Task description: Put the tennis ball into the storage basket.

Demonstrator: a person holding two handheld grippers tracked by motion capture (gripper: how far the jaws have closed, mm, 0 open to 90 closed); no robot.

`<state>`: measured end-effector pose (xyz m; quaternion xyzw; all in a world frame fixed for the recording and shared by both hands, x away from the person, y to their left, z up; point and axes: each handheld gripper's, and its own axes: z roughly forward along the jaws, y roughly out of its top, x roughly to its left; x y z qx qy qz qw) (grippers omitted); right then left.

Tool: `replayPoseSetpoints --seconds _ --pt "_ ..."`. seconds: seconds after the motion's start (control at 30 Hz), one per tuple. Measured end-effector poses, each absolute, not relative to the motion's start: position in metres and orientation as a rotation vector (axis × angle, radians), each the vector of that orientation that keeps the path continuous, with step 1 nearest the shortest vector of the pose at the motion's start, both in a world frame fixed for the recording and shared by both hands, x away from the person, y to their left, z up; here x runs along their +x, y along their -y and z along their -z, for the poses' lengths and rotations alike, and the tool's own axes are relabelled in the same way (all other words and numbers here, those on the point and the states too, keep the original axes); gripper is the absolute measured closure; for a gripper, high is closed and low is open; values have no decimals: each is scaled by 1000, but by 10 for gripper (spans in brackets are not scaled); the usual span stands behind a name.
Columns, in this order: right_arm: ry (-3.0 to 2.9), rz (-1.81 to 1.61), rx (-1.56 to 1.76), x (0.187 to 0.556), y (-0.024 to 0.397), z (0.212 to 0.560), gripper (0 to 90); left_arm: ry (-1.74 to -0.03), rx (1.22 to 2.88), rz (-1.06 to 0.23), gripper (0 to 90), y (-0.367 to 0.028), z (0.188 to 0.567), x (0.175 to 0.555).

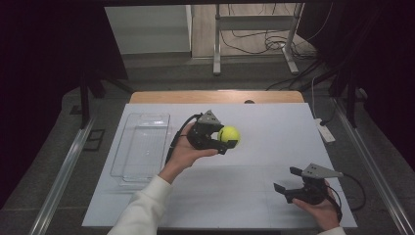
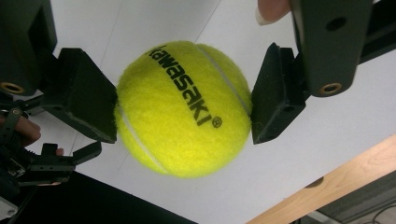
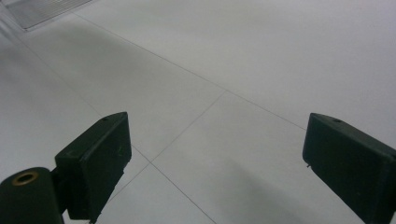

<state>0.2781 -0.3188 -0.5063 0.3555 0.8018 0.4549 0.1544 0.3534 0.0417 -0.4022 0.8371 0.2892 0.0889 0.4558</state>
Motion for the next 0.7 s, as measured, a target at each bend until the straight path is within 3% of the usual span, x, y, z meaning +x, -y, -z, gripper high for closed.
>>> replayPoseSetpoints --seconds 0.7 --pt "-2295 -1303 1019 278 319 506 83 -758 2036 -236 269 -57 401 359"
